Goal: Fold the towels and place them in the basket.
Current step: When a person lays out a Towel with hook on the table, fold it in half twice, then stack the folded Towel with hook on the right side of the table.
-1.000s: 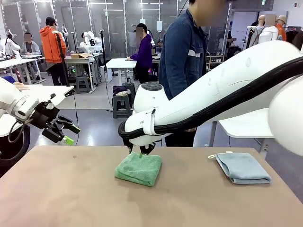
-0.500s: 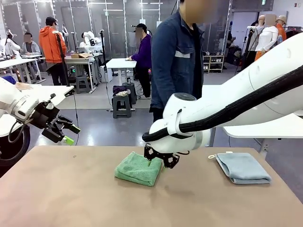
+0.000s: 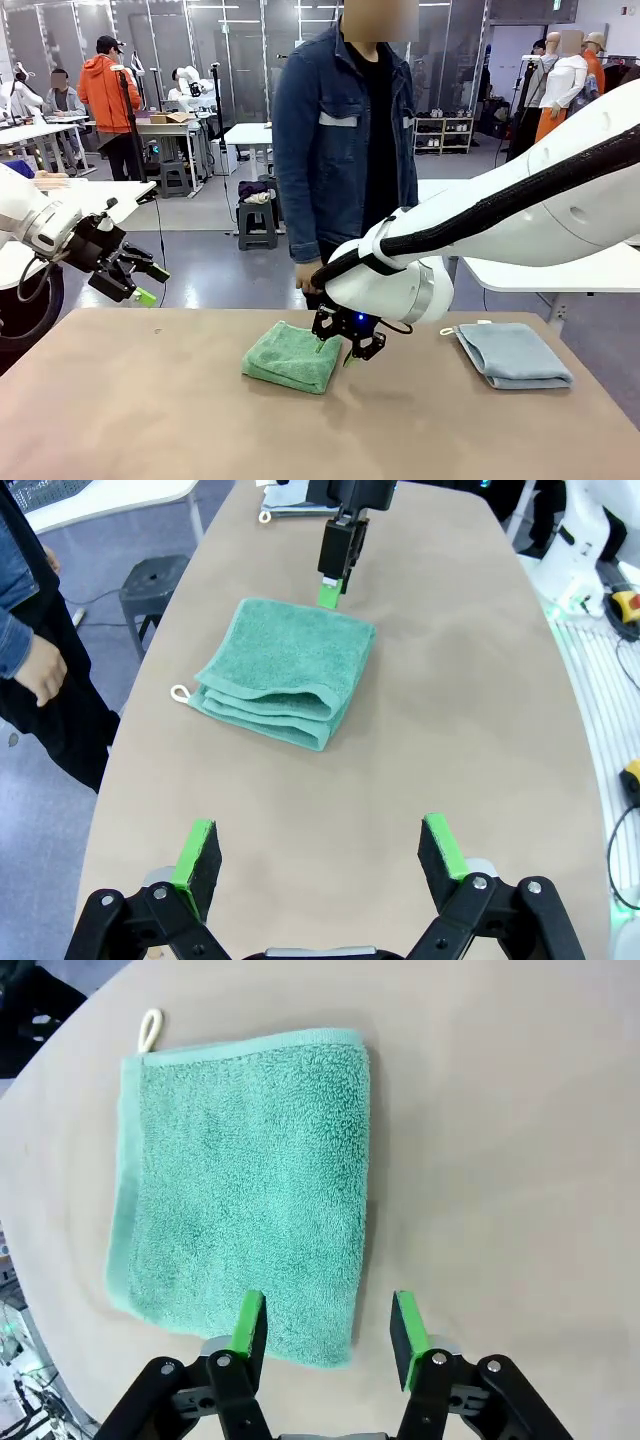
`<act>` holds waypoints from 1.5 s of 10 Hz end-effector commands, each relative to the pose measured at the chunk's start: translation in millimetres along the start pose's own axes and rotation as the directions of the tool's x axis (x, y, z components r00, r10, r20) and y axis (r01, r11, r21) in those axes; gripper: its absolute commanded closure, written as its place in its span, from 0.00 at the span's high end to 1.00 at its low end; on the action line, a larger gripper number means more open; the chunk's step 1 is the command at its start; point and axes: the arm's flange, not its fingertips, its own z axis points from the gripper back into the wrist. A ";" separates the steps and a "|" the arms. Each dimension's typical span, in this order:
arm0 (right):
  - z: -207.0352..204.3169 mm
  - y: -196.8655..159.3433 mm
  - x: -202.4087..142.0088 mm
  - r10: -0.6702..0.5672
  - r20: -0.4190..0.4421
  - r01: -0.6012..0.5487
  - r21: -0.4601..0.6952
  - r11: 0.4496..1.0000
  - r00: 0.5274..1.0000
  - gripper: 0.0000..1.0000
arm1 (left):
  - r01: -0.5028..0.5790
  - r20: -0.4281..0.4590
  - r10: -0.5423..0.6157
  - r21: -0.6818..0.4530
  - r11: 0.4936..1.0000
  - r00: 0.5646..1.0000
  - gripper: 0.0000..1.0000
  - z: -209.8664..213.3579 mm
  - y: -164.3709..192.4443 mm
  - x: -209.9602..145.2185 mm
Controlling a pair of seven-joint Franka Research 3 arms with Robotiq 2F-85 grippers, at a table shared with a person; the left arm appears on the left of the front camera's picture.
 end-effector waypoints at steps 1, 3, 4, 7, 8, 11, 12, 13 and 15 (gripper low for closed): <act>0.0 0.0 -1.5 0.002 0.009 -0.002 0.001 1.000 1.000 0.63 | -0.002 -0.003 0.002 -0.001 1.000 1.000 1.00 0.2 0.0 -0.1; 0.0 0.0 -1.5 0.002 0.009 -0.002 0.001 1.000 1.000 0.63 | -0.002 -0.003 0.002 -0.001 1.000 1.000 1.00 0.2 0.0 -0.1; 0.0 0.0 -1.5 0.002 0.009 -0.002 0.001 1.000 1.000 0.63 | -0.002 -0.003 0.002 -0.001 1.000 1.000 1.00 0.2 0.0 -0.1; 0.0 0.0 -1.5 0.002 0.009 -0.002 0.001 1.000 1.000 0.63 | -0.002 -0.003 0.002 -0.001 1.000 1.000 1.00 0.2 0.0 -0.1; 0.0 0.0 -1.5 0.002 0.009 -0.002 0.001 1.000 1.000 0.63 | -0.002 -0.003 0.002 -0.001 1.000 1.000 1.00 0.2 0.0 -0.1; 0.0 0.0 -1.5 0.002 0.009 -0.002 0.001 1.000 1.000 0.63 | -0.002 -0.003 0.002 -0.001 1.000 1.000 1.00 0.2 0.0 -0.1; 0.0 0.0 -1.5 0.002 0.009 -0.002 0.001 1.000 1.000 0.63 | -0.002 -0.003 0.002 -0.001 1.000 1.000 1.00 0.2 0.0 -0.1; 0.0 0.0 -1.5 0.002 0.009 -0.002 0.001 1.000 1.000 0.63 | -0.002 -0.003 0.002 -0.001 1.000 1.000 1.00 0.2 0.0 -0.1; -0.2 0.3 -0.4 0.002 -0.001 -0.002 -0.001 1.000 1.000 0.63 | -0.002 -0.003 0.002 -0.001 1.000 1.000 1.00 0.2 0.0 -0.1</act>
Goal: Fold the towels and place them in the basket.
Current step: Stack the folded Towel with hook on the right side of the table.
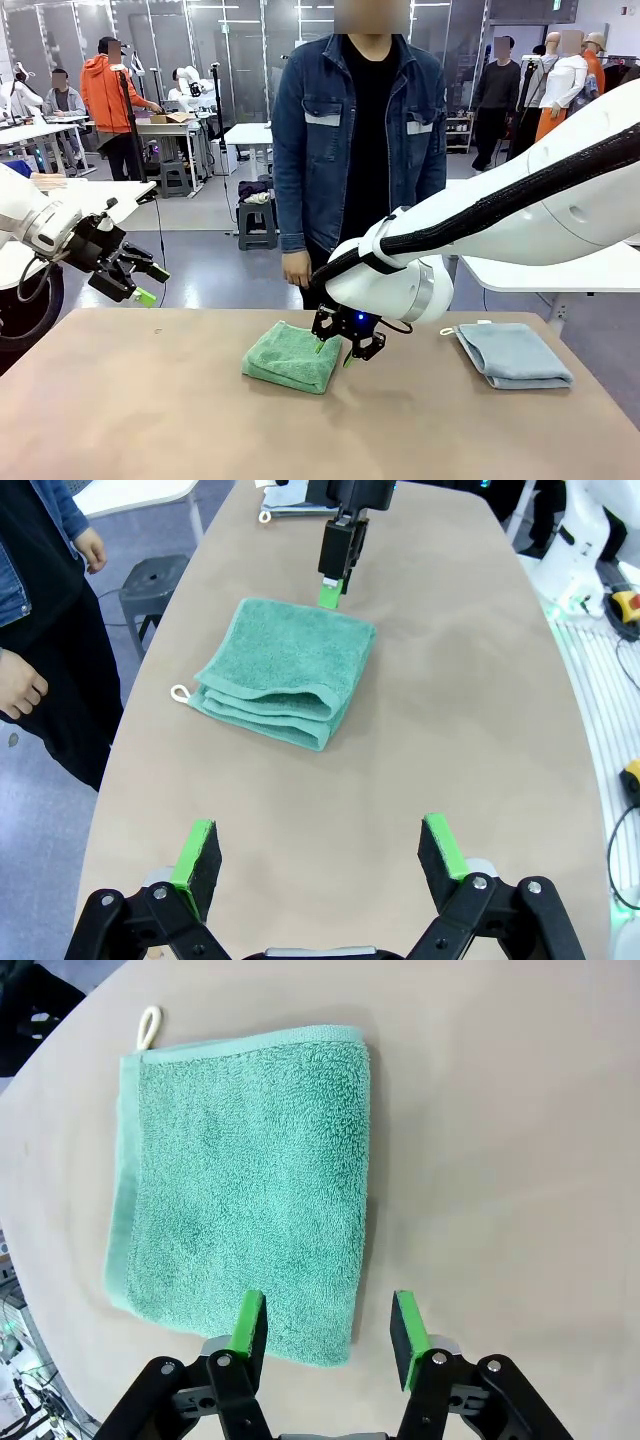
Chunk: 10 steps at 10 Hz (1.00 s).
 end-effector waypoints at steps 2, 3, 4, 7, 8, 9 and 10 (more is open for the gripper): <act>-4.3 -0.8 2.3 0.006 0.015 -0.006 0.007 1.000 1.000 0.63 | -0.002 -0.003 0.002 -0.001 1.000 1.000 1.00 0.2 0.0 -0.1; -6.6 -2.0 2.3 0.007 0.028 -0.008 0.014 1.000 1.000 0.63 | -0.002 -0.003 0.002 -0.001 1.000 1.000 1.00 0.2 0.0 -0.1; -9.1 -2.6 2.9 -0.001 0.045 0.001 0.008 1.000 0.999 0.63 | -0.002 -0.003 0.002 -0.001 1.000 1.000 1.00 0.2 0.0 -0.1; -14.6 -5.4 5.1 -0.015 0.060 0.013 0.025 1.000 0.998 0.63 | -0.002 -0.003 0.002 -0.001 1.000 1.000 1.00 0.2 0.0 -0.1; -17.2 -5.6 4.3 -0.009 0.073 0.006 0.042 0.999 0.997 0.63 | -0.002 -0.003 0.002 -0.001 1.000 1.000 1.00 0.2 0.0 -0.1; -19.0 -5.4 3.5 -0.010 0.079 0.007 0.049 0.999 0.997 0.63 | -0.002 -0.003 0.002 -0.001 1.000 1.000 1.00 0.2 0.0 -0.1; -20.8 -5.1 3.9 -0.014 0.081 0.009 0.053 0.999 0.997 0.63 | -0.002 -0.003 0.002 -0.001 1.000 1.000 1.00 0.2 0.0 -0.1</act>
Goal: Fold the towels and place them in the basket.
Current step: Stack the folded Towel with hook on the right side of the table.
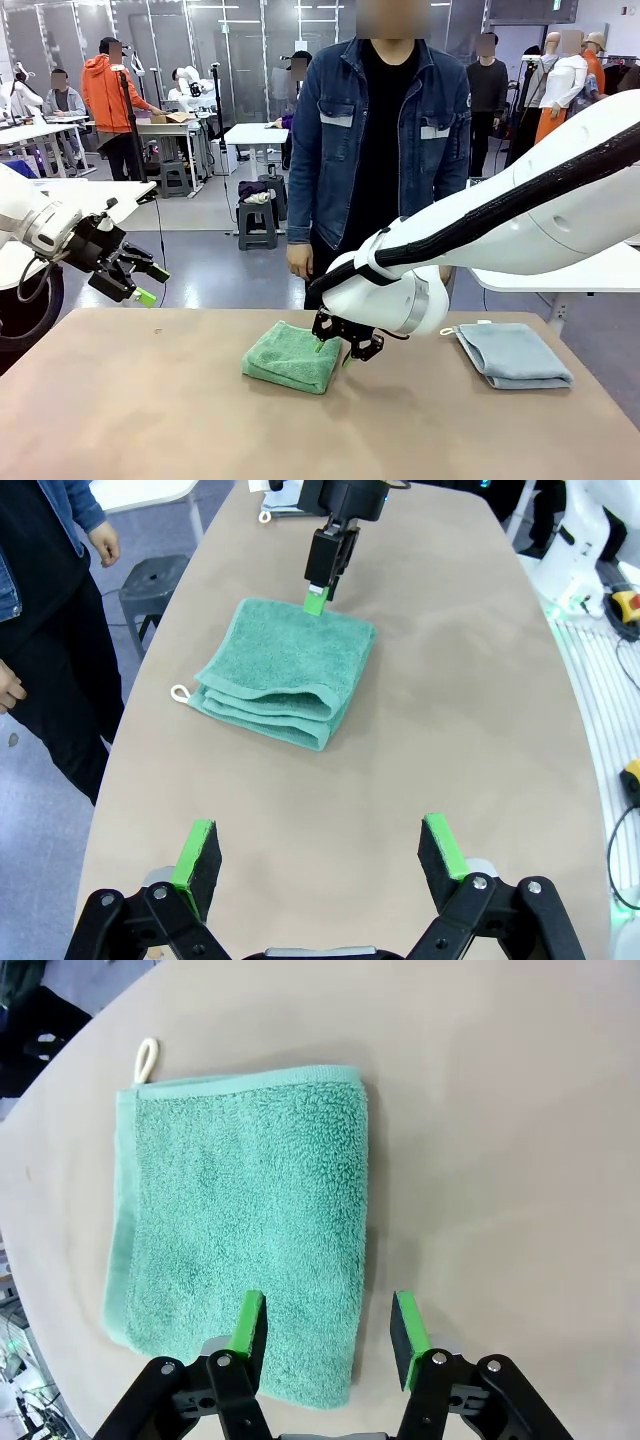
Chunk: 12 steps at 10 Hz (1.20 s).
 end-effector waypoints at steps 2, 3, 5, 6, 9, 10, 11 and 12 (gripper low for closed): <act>-9.1 -2.3 -1.0 -0.015 0.029 0.014 0.044 0.999 0.999 0.63 | -0.002 -0.003 0.002 -0.001 1.000 1.000 1.00 0.1 0.0 0.0; -11.5 -3.1 -0.3 -0.021 0.034 0.019 0.046 0.999 0.999 0.63 | -0.002 -0.003 0.002 -0.001 1.000 1.000 1.00 0.1 0.0 0.0; -16.5 -4.4 0.4 -0.020 0.038 0.018 0.049 0.999 0.999 0.63 | -0.002 -0.003 0.002 -0.001 1.000 1.000 1.00 0.1 0.0 0.0; -17.8 -4.5 0.0 -0.016 0.041 0.014 0.056 0.998 0.999 0.63 | -0.002 -0.003 0.002 -0.001 1.000 1.000 1.00 0.1 0.0 0.0; -20.4 -6.2 -1.0 -0.019 0.064 0.014 0.070 0.997 0.998 0.45 | -0.002 -0.003 0.002 -0.001 1.000 1.000 1.00 0.1 0.0 0.0; -21.0 -6.9 -0.6 -0.020 0.067 0.016 0.069 0.997 0.998 0.26 | -0.002 -0.003 0.002 -0.001 1.000 1.000 1.00 0.1 0.0 0.0; -21.3 -6.6 -1.2 -0.021 0.070 0.016 0.068 0.998 0.997 0.43 | -0.002 -0.003 0.002 -0.001 1.000 1.000 1.00 0.1 0.0 0.0; -20.3 -5.9 -1.7 -0.019 0.078 0.014 0.063 0.998 0.997 0.08 | -0.002 -0.003 0.002 -0.001 1.000 1.000 1.00 0.1 0.0 0.0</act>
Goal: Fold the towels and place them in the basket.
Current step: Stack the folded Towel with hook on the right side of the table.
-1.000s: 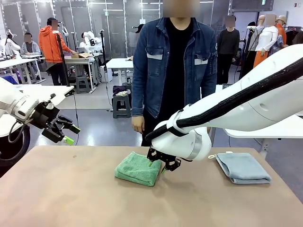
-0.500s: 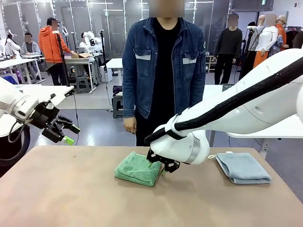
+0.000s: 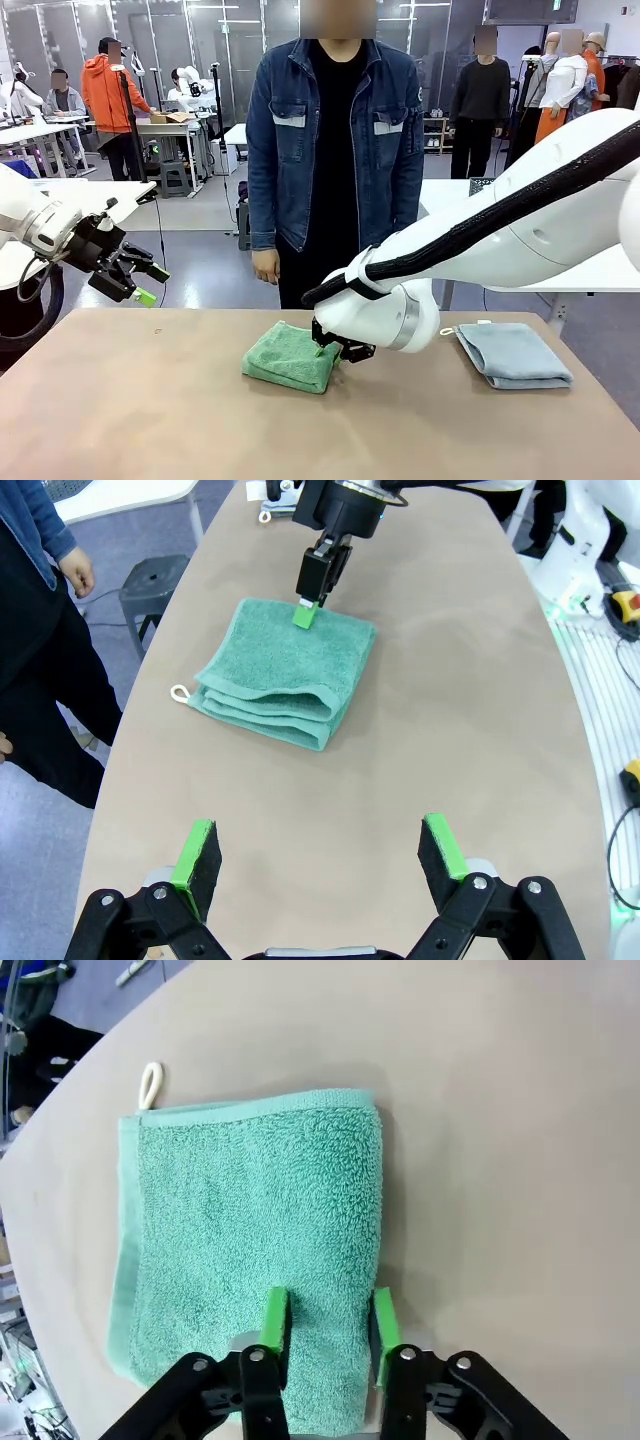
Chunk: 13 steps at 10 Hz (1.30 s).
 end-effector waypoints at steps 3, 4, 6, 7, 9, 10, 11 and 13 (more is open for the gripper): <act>-1.0 -3.8 -1.5 0.034 0.009 -0.034 0.001 0.999 0.999 0.05 | -0.002 -0.003 0.002 -0.001 1.000 1.000 1.00 0.2 0.0 -0.1; -0.9 -2.6 -1.2 0.041 0.008 -0.041 -0.004 0.999 0.999 0.00 | -0.002 -0.003 0.002 -0.001 1.000 1.000 1.00 0.2 0.0 -0.1; -0.8 2.2 1.0 0.026 0.031 -0.025 -0.010 1.000 0.999 0.00 | -0.002 -0.003 0.002 -0.001 1.000 1.000 1.00 0.2 0.0 -0.1; -0.6 0.8 -1.5 0.018 0.002 -0.018 -0.004 1.000 1.000 0.00 | -0.002 -0.003 0.002 -0.001 1.000 1.000 1.00 0.2 0.0 -0.1; -0.6 0.8 -1.5 0.018 0.002 -0.018 -0.004 1.000 1.000 0.00 | -0.002 -0.003 0.002 -0.001 1.000 1.000 1.00 0.2 0.0 -0.1; -0.6 0.8 -1.5 0.018 0.002 -0.018 -0.004 1.000 1.000 0.00 | -0.002 -0.003 0.002 -0.001 1.000 1.000 1.00 0.2 0.0 -0.1; -0.6 0.8 -1.5 0.018 0.002 -0.018 -0.004 1.000 1.000 0.00 | -0.002 -0.003 0.002 -0.001 1.000 1.000 1.00 0.2 0.0 -0.1; 9.5 -0.9 -0.8 0.082 0.033 -0.084 0.040 0.996 0.996 0.05 | -0.002 -0.003 0.002 -0.001 1.000 1.000 1.00 0.2 0.0 -0.1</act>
